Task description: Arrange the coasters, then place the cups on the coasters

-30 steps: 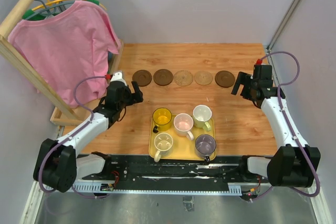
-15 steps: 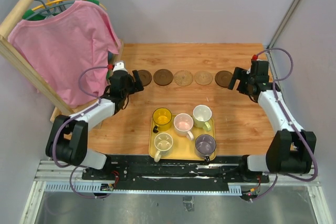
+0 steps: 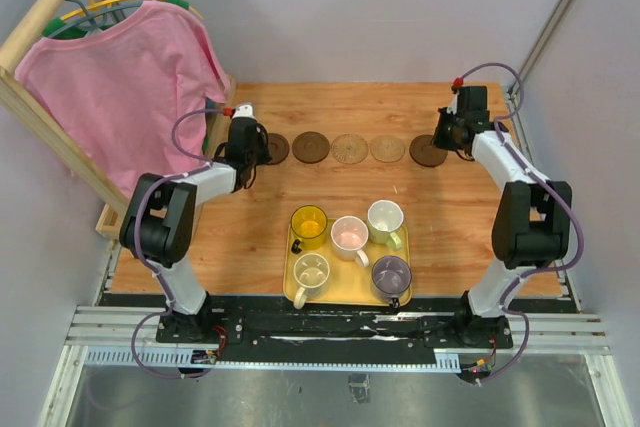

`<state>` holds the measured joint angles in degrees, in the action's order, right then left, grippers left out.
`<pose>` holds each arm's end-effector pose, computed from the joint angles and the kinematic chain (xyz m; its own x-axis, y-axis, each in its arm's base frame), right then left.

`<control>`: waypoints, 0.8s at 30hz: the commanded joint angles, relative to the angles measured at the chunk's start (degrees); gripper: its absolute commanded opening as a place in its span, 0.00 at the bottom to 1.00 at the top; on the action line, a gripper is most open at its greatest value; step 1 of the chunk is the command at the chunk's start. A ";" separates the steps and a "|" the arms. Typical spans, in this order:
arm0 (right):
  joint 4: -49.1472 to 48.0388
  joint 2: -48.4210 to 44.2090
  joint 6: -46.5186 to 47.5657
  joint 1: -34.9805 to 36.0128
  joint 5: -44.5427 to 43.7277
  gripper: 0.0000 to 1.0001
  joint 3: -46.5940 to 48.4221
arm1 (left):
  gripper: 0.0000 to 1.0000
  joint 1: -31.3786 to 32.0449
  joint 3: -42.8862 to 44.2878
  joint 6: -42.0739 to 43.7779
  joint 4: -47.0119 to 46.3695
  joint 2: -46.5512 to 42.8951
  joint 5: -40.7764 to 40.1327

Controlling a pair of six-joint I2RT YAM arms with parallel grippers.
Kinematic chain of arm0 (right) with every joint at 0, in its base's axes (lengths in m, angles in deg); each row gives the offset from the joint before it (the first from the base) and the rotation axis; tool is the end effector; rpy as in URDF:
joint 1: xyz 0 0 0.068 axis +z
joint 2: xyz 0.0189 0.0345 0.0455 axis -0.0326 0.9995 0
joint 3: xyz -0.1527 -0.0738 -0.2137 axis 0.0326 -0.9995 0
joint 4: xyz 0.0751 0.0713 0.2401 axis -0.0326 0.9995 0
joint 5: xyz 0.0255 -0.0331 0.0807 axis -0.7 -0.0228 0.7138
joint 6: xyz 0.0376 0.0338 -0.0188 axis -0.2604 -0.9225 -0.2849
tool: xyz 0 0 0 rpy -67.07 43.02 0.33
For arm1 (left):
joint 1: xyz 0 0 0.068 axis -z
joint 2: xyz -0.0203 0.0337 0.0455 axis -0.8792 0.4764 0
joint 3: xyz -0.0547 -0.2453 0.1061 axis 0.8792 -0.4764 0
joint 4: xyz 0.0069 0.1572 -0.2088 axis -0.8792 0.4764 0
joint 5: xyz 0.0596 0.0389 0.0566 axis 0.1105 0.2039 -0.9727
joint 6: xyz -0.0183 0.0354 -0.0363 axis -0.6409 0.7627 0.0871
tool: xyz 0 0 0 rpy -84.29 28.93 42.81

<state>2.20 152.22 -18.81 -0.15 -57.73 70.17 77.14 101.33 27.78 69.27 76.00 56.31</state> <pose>0.3896 0.0168 0.2615 -0.6536 0.2542 -0.7129 0.0423 0.9527 0.3009 0.3636 -0.0939 0.1903 -0.4916 -0.2224 -0.8420 -0.0833 0.9744 -0.2088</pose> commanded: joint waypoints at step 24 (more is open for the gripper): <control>1.20 20.09 2.76 -2.01 1.26 0.01 11.93 | 0.01 -4.70 12.50 -1.97 2.62 14.56 6.51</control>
<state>2.72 170.91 -16.45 -0.57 -56.92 80.49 73.89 111.80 27.35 70.82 88.70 61.12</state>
